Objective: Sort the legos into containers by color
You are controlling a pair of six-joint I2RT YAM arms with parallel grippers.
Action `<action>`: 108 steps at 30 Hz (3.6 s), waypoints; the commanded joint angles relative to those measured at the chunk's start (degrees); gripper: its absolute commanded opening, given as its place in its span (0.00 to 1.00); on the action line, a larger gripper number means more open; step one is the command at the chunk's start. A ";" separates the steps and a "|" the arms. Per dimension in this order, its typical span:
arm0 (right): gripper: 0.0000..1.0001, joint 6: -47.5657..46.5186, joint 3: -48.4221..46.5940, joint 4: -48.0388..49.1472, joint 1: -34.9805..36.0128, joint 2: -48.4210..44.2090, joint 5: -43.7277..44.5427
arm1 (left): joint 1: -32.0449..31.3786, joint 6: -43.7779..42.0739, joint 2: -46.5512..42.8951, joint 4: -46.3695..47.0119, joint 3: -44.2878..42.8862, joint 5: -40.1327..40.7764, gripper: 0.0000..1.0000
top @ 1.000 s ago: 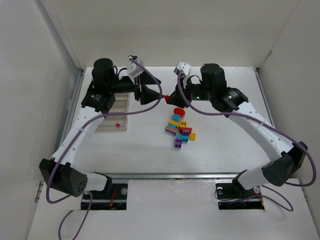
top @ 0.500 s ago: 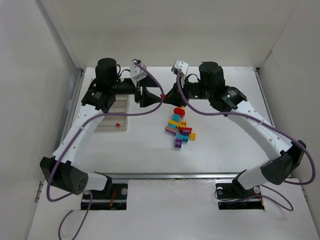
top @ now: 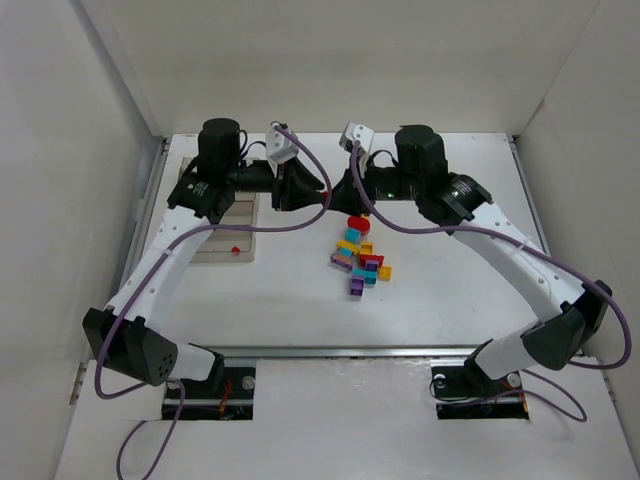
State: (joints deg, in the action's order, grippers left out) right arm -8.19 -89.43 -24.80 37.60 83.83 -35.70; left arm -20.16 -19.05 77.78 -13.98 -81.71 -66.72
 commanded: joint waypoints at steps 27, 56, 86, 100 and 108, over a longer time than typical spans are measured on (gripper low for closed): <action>0.55 -0.34 1.89 2.47 0.63 0.37 11.17 | -0.14 2.70 -4.48 -0.78 2.17 17.12 0.00; 0.96 4.76 7.07 3.53 -1.83 3.79 16.10 | 23.85 -23.74 -10.65 0.53 35.39 48.71 0.00; 0.83 28.10 20.77 -16.18 -12.82 1.79 38.17 | 24.12 -6.70 -12.21 4.13 24.58 29.54 0.59; 0.67 32.79 29.49 -4.39 -7.02 7.84 32.98 | 20.08 -7.06 -15.19 5.19 27.48 34.72 0.59; 0.65 35.52 30.01 -5.09 -6.40 11.09 37.97 | 19.02 -7.06 -15.73 4.57 27.48 35.87 0.60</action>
State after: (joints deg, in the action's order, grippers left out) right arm 25.56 -59.42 -31.42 31.35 94.80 -0.95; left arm -0.99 -26.11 63.88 -10.59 -54.02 -31.35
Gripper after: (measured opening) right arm 0.655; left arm 0.593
